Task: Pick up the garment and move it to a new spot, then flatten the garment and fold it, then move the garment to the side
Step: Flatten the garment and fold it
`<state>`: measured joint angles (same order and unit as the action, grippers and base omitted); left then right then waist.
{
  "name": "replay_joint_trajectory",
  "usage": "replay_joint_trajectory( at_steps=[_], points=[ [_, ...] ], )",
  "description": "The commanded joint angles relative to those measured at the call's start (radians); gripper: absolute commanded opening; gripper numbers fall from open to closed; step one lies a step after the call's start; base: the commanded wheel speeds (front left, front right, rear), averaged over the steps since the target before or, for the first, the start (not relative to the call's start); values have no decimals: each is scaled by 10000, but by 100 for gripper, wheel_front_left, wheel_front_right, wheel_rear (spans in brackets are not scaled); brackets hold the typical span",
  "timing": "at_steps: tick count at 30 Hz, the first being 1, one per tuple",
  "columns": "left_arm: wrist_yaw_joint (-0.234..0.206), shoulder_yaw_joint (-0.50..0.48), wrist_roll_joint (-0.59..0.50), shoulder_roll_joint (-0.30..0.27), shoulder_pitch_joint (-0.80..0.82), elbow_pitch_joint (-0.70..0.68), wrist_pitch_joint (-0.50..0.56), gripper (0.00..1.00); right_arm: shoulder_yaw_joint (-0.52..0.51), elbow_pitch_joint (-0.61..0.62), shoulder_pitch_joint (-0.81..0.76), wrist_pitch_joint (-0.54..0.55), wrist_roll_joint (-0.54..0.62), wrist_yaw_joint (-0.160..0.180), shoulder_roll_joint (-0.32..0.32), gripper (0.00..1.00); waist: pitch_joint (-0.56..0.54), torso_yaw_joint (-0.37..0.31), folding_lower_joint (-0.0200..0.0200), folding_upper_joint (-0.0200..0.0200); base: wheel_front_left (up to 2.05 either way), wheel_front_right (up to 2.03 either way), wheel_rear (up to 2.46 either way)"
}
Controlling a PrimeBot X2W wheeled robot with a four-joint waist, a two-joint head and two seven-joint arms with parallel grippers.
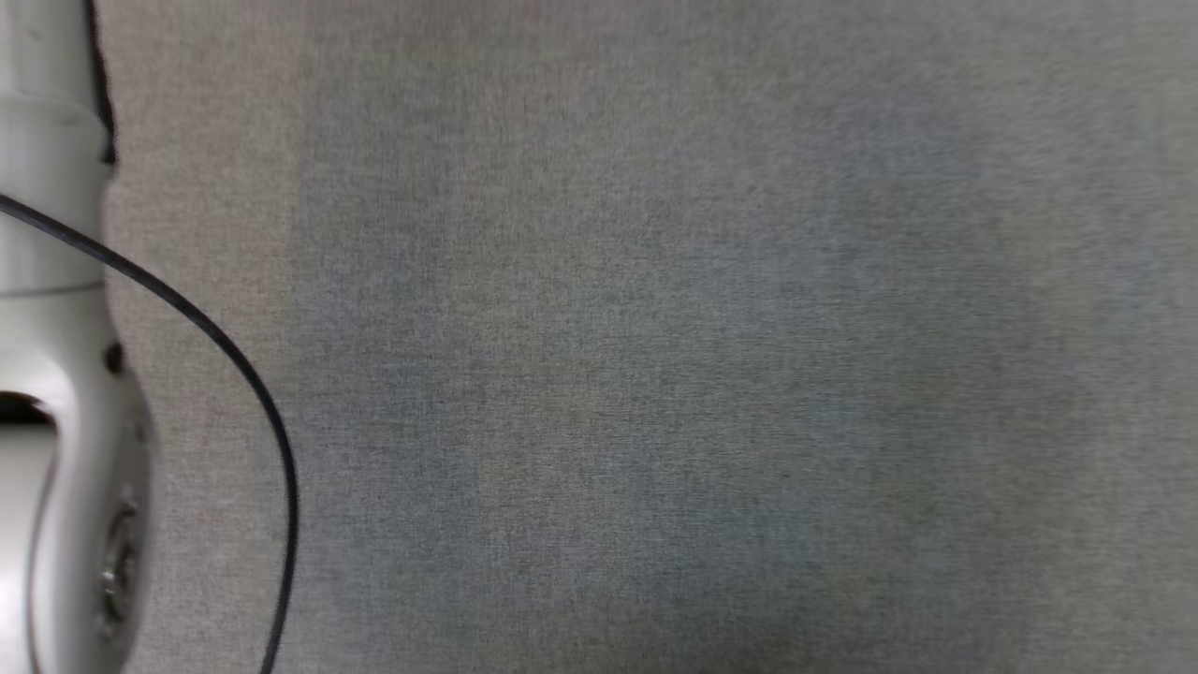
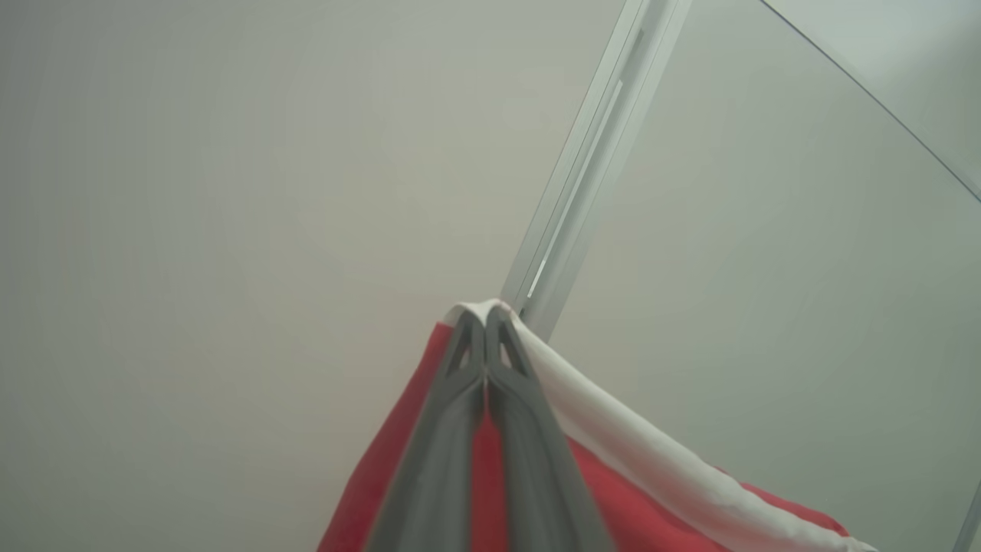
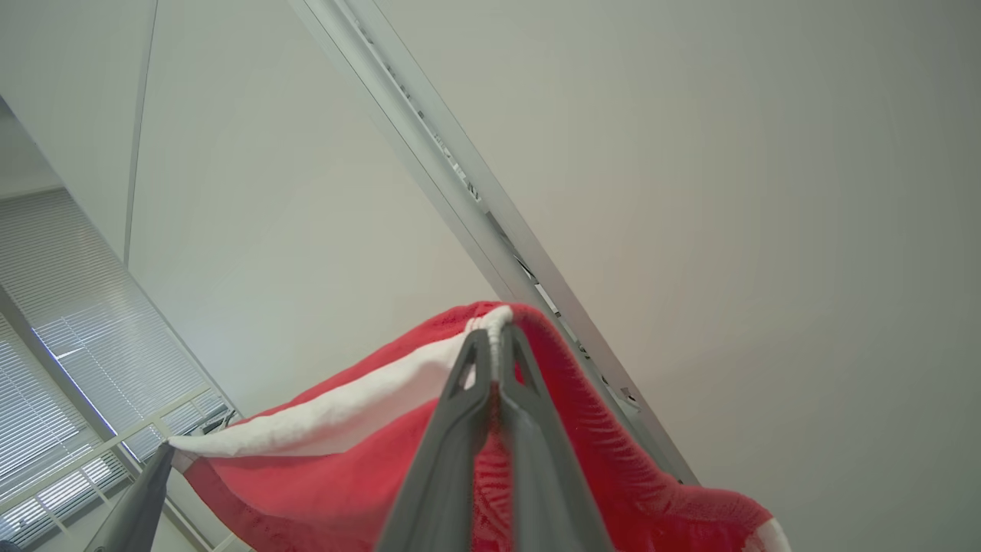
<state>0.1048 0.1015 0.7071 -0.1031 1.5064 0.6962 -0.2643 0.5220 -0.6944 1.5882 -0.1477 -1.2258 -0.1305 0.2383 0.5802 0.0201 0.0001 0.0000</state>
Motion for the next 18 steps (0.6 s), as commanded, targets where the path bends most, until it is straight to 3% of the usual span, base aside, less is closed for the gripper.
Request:
replay_joint_trajectory(
  at_steps=[1,9,14,18],
  points=[
    [49,-105,-162,73,-201,-28,0,0,49,-22,-120,-110,-116,-5,143,0,543,236,-1,0,0,0,0],
    [247,-583,-856,486,-1540,234,-5,0,1266,-537,-1365,-436,-810,-7,534,0,1263,620,-1,0,0,0,0],
    [271,531,121,505,-2638,341,-6,0,1494,-603,-2454,-478,-1752,-7,809,0,987,738,-1,0,0,0,0],
    [262,879,627,497,-3442,381,-6,0,1723,-339,-3231,-254,-2244,-5,1136,0,575,852,-1,0,0,0,0]
  ],
)
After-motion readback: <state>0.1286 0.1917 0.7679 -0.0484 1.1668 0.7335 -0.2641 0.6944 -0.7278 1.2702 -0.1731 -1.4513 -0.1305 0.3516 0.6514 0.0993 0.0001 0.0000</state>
